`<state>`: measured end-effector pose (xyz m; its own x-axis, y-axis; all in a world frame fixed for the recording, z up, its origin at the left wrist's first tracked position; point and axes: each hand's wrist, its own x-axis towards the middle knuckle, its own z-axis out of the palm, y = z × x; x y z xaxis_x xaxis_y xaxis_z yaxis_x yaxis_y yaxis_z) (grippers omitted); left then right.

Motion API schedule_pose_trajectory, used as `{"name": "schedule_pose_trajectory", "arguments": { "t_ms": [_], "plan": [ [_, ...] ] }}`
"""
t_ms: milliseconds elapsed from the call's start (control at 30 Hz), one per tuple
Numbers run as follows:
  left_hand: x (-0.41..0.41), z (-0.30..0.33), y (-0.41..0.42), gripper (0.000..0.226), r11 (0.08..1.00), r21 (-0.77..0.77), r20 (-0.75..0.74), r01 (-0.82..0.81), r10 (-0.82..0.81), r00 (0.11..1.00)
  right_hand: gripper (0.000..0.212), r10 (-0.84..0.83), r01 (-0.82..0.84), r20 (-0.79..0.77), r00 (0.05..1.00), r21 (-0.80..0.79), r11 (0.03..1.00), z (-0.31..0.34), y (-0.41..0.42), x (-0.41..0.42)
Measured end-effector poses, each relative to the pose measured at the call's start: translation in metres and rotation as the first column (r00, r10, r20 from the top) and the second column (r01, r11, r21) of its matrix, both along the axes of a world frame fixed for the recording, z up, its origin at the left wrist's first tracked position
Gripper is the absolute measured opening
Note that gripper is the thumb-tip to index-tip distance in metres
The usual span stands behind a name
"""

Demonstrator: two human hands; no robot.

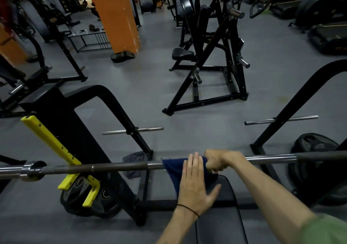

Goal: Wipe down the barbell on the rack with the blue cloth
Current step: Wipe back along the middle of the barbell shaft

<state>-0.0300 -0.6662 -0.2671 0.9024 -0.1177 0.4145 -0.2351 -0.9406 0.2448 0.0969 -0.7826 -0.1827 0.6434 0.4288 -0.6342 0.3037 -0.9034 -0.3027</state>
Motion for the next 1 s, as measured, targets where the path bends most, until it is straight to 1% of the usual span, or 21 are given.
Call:
{"name": "schedule_pose_trajectory", "arguments": {
  "t_ms": [33, 67, 133, 167, 200, 233, 267, 300, 333, 367, 400, 433, 533, 567, 633, 700, 767, 833, 933, 967, 1000],
  "plan": [
    [0.000, 0.001, 0.009, 0.090, 1.000, 0.022, -0.004, 0.021, -0.021, 1.000, 0.012, -0.031, 0.032, -0.118, 0.993, 0.000, 1.000, 0.002, -0.001, 0.006],
    [-0.002, 0.002, 0.025, 0.087, 0.999, 0.042, -0.005, 0.028, -0.028, 1.000, 0.013, -0.055, 0.056, -0.179, 0.982, -0.002, 0.998, 0.004, -0.001, 0.009],
    [-0.008, 0.001, 0.072, 0.082, 0.997, 0.080, -0.010, -0.015, 0.016, 1.000, 0.016, -0.052, 0.058, -0.170, 0.984, 0.030, 0.998, 0.000, -0.003, 0.009],
    [-0.014, -0.002, 0.102, 0.081, 0.993, 0.100, -0.009, -0.065, 0.066, 0.998, 0.016, -0.032, 0.035, -0.079, 0.996, 0.044, 0.998, -0.005, -0.003, 0.008],
    [-0.022, -0.004, 0.133, 0.081, 0.986, 0.110, 0.000, -0.123, 0.124, 0.992, 0.019, 0.001, -0.004, 0.090, 0.996, 0.033, 0.999, -0.012, -0.005, 0.003],
    [-0.030, -0.006, 0.161, 0.081, 0.977, 0.118, 0.007, -0.180, 0.180, 0.984, 0.023, 0.049, -0.056, 0.324, 0.945, 0.013, 0.998, -0.021, -0.008, -0.003],
    [-0.037, -0.007, 0.183, 0.082, 0.965, 0.123, 0.010, -0.234, 0.234, 0.972, 0.027, 0.078, -0.108, 0.560, 0.825, 0.021, 0.994, -0.031, -0.012, -0.011],
    [-0.041, -0.007, 0.192, 0.084, 0.949, 0.123, 0.007, -0.289, 0.290, 0.957, 0.031, 0.090, -0.158, 0.723, 0.685, 0.027, 0.987, -0.044, -0.014, -0.019],
    [-0.039, -0.007, 0.189, 0.087, 0.932, 0.111, -0.004, -0.345, 0.348, 0.938, 0.037, 0.088, -0.182, 0.806, 0.585, 0.024, 0.983, -0.052, -0.012, -0.031],
    [-0.034, -0.007, 0.175, 0.089, 0.917, 0.083, -0.022, -0.390, 0.393, 0.919, 0.041, 0.074, -0.174, 0.839, 0.540, 0.025, 0.984, -0.059, -0.006, -0.042],
    [-0.028, -0.007, 0.151, 0.090, 0.914, 0.051, -0.030, -0.402, 0.404, 0.914, 0.040, 0.053, -0.158, 0.852, 0.521, 0.035, 0.987, -0.063, 0.005, -0.051],
    [-0.022, -0.007, 0.121, 0.091, 0.929, 0.031, -0.020, -0.369, 0.369, 0.929, 0.037, 0.028, -0.151, 0.862, 0.506, 0.057, 0.987, -0.065, 0.016, -0.057],
    [-0.012, -0.010, 0.042, 0.085, 0.990, -0.010, 0.011, -0.139, 0.139, 0.990, 0.026, -0.042, -0.176, 0.897, 0.440, 0.132, 0.976, -0.062, 0.038, -0.061],
    [-0.011, -0.009, 0.034, 0.082, 0.997, -0.012, 0.010, -0.082, 0.082, 0.997, 0.025, -0.064, -0.191, 0.907, 0.417, 0.156, 0.969, -0.060, 0.036, -0.058],
    [-0.013, -0.006, 0.053, 0.082, 0.999, 0.034, 0.003, -0.019, 0.019, 1.000, 0.034, -0.065, -0.222, 0.908, 0.413, 0.170, 0.960, -0.059, 0.030, -0.052],
    [-0.023, -0.004, 0.099, 0.083, 0.995, 0.087, -0.018, -0.041, 0.042, 0.999, 0.040, -0.046, -0.224, 0.896, 0.441, 0.160, 0.961, -0.057, 0.026, -0.049],
    [-0.038, -0.004, 0.157, 0.084, 0.980, 0.113, -0.048, -0.162, 0.168, 0.985, 0.043, -0.043, -0.232, 0.881, 0.472, 0.171, 0.958, -0.057, 0.027, -0.048],
    [-0.048, -0.002, 0.195, 0.087, 0.957, 0.142, -0.061, -0.252, 0.263, 0.963, 0.045, -0.067, -0.236, 0.877, 0.477, 0.201, 0.951, -0.059, 0.028, -0.047],
    [-0.047, -0.001, 0.180, 0.094, 0.938, 0.106, -0.090, -0.329, 0.339, 0.937, 0.046, -0.113, -0.199, 0.874, 0.472, 0.230, 0.953, -0.057, 0.031, -0.047],
    [-0.043, 0.001, 0.161, 0.097, 0.942, 0.087, -0.104, -0.324, 0.332, 0.938, 0.046, -0.127, -0.179, 0.870, 0.476, 0.237, 0.955, -0.054, 0.032, -0.049],
    [-0.037, 0.002, 0.138, 0.098, 0.959, 0.082, -0.120, -0.272, 0.280, 0.952, 0.046, -0.133, -0.164, 0.867, 0.480, 0.238, 0.957, -0.053, 0.034, -0.049]
  ]
}}
